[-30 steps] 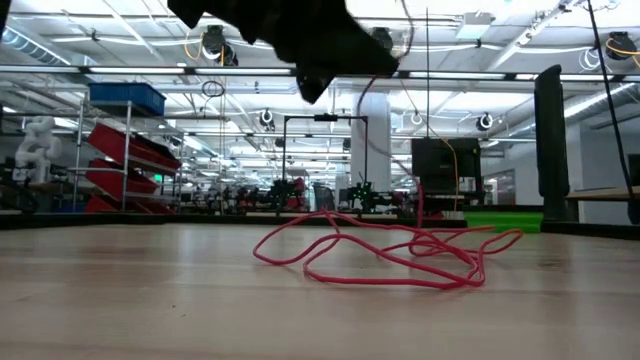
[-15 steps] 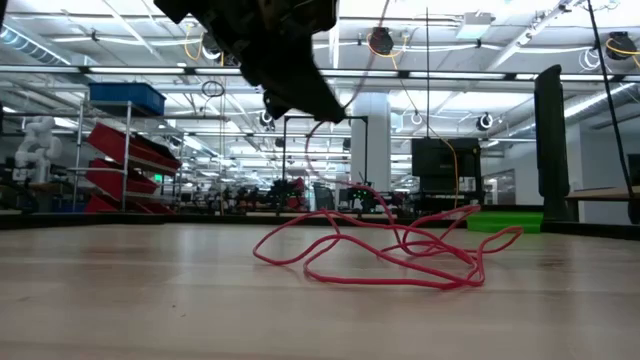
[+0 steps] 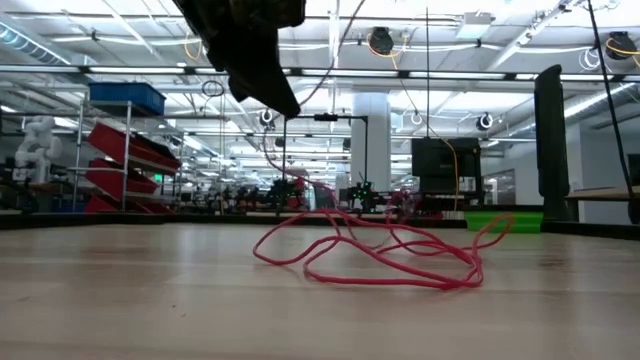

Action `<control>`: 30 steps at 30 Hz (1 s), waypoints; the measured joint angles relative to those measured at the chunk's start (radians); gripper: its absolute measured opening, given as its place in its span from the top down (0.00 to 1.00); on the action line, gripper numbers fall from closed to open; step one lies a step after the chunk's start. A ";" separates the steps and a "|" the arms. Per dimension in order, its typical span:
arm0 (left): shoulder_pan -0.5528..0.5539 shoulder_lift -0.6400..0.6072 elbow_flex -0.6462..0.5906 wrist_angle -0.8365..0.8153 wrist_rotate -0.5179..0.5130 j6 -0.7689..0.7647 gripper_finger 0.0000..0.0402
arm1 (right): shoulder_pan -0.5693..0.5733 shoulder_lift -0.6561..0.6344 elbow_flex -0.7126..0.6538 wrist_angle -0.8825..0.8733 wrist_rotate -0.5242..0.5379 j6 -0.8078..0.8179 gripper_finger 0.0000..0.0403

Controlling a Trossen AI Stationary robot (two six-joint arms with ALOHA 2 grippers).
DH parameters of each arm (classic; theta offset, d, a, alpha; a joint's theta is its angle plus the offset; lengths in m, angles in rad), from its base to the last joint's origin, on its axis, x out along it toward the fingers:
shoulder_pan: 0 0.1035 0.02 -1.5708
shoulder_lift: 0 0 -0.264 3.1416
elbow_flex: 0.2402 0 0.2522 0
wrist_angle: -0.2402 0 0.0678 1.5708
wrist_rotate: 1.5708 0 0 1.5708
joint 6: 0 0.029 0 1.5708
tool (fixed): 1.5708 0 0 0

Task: Coil cords
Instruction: Uncoil the red wire from the spool

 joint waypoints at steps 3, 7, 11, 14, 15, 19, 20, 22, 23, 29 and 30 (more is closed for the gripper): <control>-0.016 -0.016 0.000 -0.025 0.015 -0.022 0.97 | 0.000 0.000 0.000 -0.008 0.000 0.002 1.00; -0.043 -0.027 0.000 0.017 0.011 -0.023 0.91 | 0.000 0.000 0.000 -0.013 0.000 0.002 1.00; -0.068 -0.034 0.000 0.071 0.008 -0.022 0.82 | 0.000 0.000 0.000 -0.014 0.000 0.002 1.00; -0.082 -0.048 0.000 0.068 0.008 -0.022 0.75 | 0.000 0.000 0.000 -0.015 0.000 0.002 1.00; -0.086 -0.054 0.000 0.067 0.008 -0.022 0.73 | 0.000 0.000 0.000 -0.015 0.000 0.002 1.00; -0.094 -0.072 0.000 0.057 -0.016 -0.023 0.70 | -0.001 0.000 0.000 -0.016 0.000 0.002 1.00; -0.094 -0.076 0.000 0.058 -0.019 -0.023 0.70 | -0.001 0.000 0.000 -0.016 0.000 0.002 1.00; -0.097 -0.088 0.000 0.062 -0.021 -0.023 0.70 | 0.000 0.000 0.000 -0.017 0.000 0.002 1.00; -0.100 -0.090 0.000 0.061 -0.022 -0.023 0.70 | 0.000 0.000 0.000 -0.017 0.000 0.002 1.00; -0.106 -0.104 0.000 0.264 -0.034 -0.037 0.70 | -0.001 0.000 0.000 -0.017 0.001 0.002 1.00; -0.107 -0.104 0.000 0.310 -0.034 -0.025 0.70 | -0.001 0.000 0.000 -0.017 0.001 0.002 1.00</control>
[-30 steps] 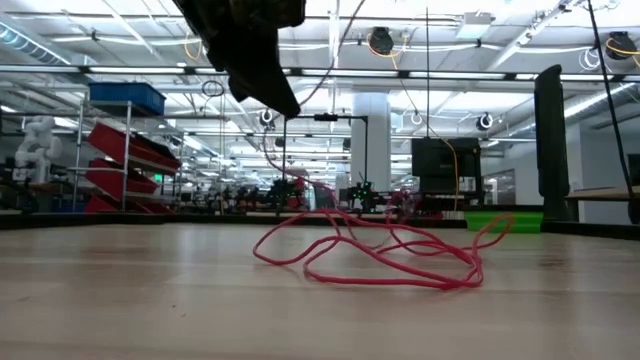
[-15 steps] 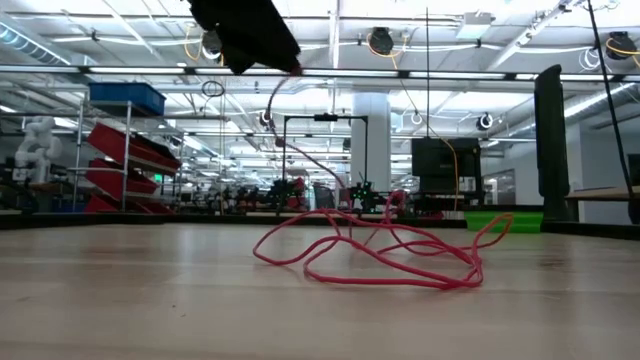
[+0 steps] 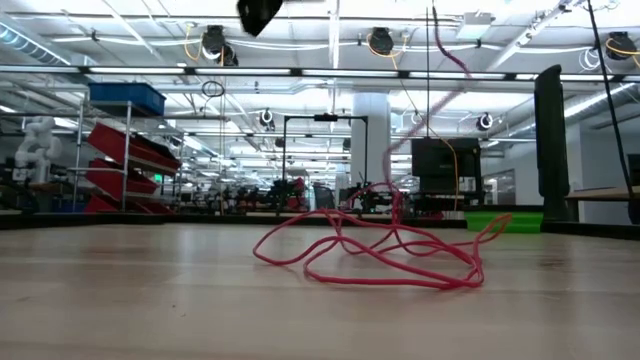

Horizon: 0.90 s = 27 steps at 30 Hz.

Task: Coil cords
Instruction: Uncoil the red wire from the spool

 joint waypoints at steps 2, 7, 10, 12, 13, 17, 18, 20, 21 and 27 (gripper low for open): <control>-0.006 0.009 0.000 0.093 -0.004 0.024 0.70 | 0.000 0.000 0.000 0.000 0.003 0.000 1.00; -0.027 0.050 0.000 0.183 -0.032 0.101 0.70 | 0.000 0.000 0.000 0.001 0.005 0.000 1.00; -0.026 0.088 0.000 0.213 -0.040 0.139 0.70 | 0.000 0.000 0.000 0.001 0.006 0.000 1.00; -0.025 0.114 0.000 0.236 -0.041 0.144 0.70 | 0.000 0.000 0.000 0.001 0.006 0.000 1.00; -0.023 0.126 0.000 0.247 -0.040 0.144 0.70 | 0.000 0.000 0.000 0.001 0.006 0.000 1.00; -0.015 0.172 0.000 0.311 -0.032 0.146 0.70 | 0.000 0.000 0.000 0.001 0.006 0.000 1.00; -0.013 0.182 0.000 0.334 -0.030 0.147 0.70 | 0.000 0.000 0.000 0.002 0.006 0.000 1.00; -0.010 0.193 0.000 0.361 -0.008 0.165 0.70 | 0.000 0.000 0.000 0.001 0.006 0.000 1.00; -0.009 0.198 0.000 0.374 0.014 0.170 0.70 | 0.000 0.000 0.000 0.001 0.006 0.000 1.00; -0.017 0.203 0.000 0.457 0.126 0.169 0.68 | 0.000 0.000 0.000 0.001 0.006 -0.003 1.00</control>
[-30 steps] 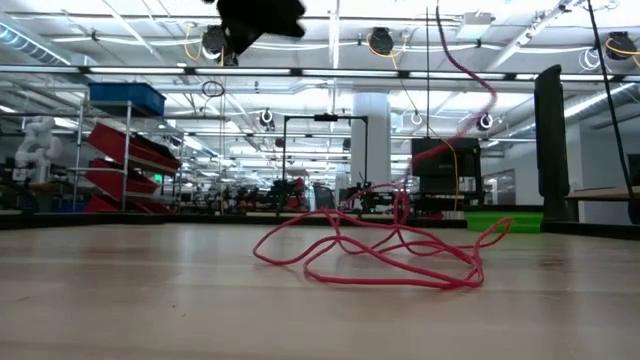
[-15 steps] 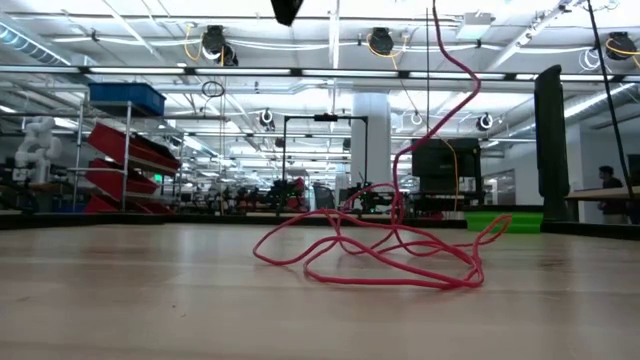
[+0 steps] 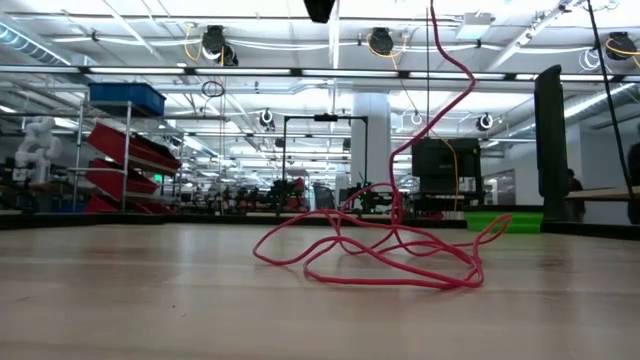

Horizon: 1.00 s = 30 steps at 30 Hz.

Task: Coil cords
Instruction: Uncoil the red wire from the spool

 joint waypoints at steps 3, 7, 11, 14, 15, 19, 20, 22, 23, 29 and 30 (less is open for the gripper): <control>-0.005 0.000 0.000 0.030 0.001 0.001 0.64 | 0.000 0.000 0.000 0.000 0.000 0.000 1.00; -0.008 0.000 0.000 0.034 -0.037 0.000 0.58 | 0.000 0.000 0.000 0.001 0.003 0.001 1.00; -0.008 0.003 0.000 0.035 -0.044 0.000 0.54 | 0.000 0.000 0.000 0.001 0.003 0.002 1.00; -0.008 0.007 0.000 0.034 -0.048 0.000 0.51 | 0.000 0.000 0.000 0.000 0.003 0.002 1.00; -0.008 0.013 0.000 0.039 -0.054 0.000 0.51 | 0.000 0.000 0.000 0.000 0.003 0.001 1.00; -0.007 0.030 0.000 0.045 -0.070 -0.001 0.50 | 0.000 0.000 0.000 0.000 0.003 0.001 1.00; -0.007 0.034 0.000 0.054 -0.073 -0.001 0.50 | 0.000 0.000 0.000 0.000 0.003 0.000 1.00; -0.006 0.044 0.000 0.075 -0.076 -0.001 0.50 | 0.000 0.000 0.000 0.000 0.003 0.002 1.00; -0.006 0.052 0.000 0.096 -0.076 -0.001 0.50 | 0.000 0.000 0.000 0.000 0.004 0.002 1.00; -0.006 0.075 0.000 0.141 -0.074 0.000 0.50 | 0.000 0.000 0.000 0.000 0.020 0.002 1.00; -0.004 0.080 0.000 0.144 -0.074 0.000 0.50 | 0.000 0.000 0.000 -0.001 0.020 0.002 1.00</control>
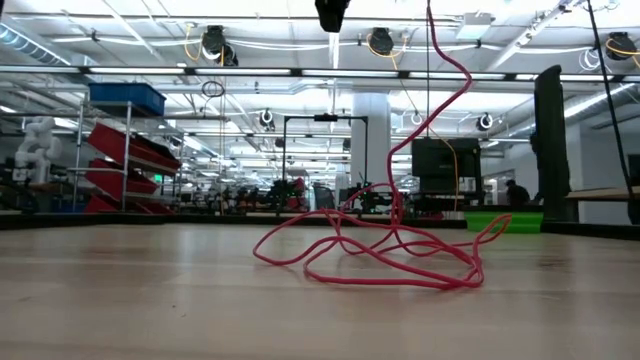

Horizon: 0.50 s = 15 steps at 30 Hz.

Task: Coil cords
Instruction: Uncoil the red wire from the spool

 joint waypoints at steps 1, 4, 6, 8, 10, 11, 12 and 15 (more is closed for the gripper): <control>0.002 0.003 0.000 0.001 0.000 0.000 0.50 | 0.000 0.000 0.000 0.000 0.000 0.000 1.00; 0.010 0.009 0.000 -0.005 -0.001 -0.006 0.50 | 0.000 0.000 0.000 0.000 0.000 0.000 1.00; 0.014 0.014 0.000 0.000 -0.001 -0.007 0.50 | 0.000 0.000 0.000 0.000 0.000 0.000 1.00; 0.016 0.018 0.000 -0.006 -0.001 -0.007 0.50 | 0.000 0.000 0.000 0.000 0.000 0.000 1.00; 0.016 0.024 0.002 0.003 -0.001 -0.007 0.50 | 0.000 0.000 0.000 0.000 0.000 0.000 1.00; 0.016 0.025 0.004 0.000 -0.001 -0.007 0.50 | 0.000 0.000 0.000 0.000 0.000 -0.001 1.00; 0.016 0.027 0.009 -0.002 -0.001 -0.007 0.50 | 0.000 0.000 0.000 0.000 0.001 -0.001 1.00; 0.016 0.036 0.024 0.001 -0.001 -0.007 0.50 | 0.000 0.000 0.000 -0.001 0.000 -0.002 1.00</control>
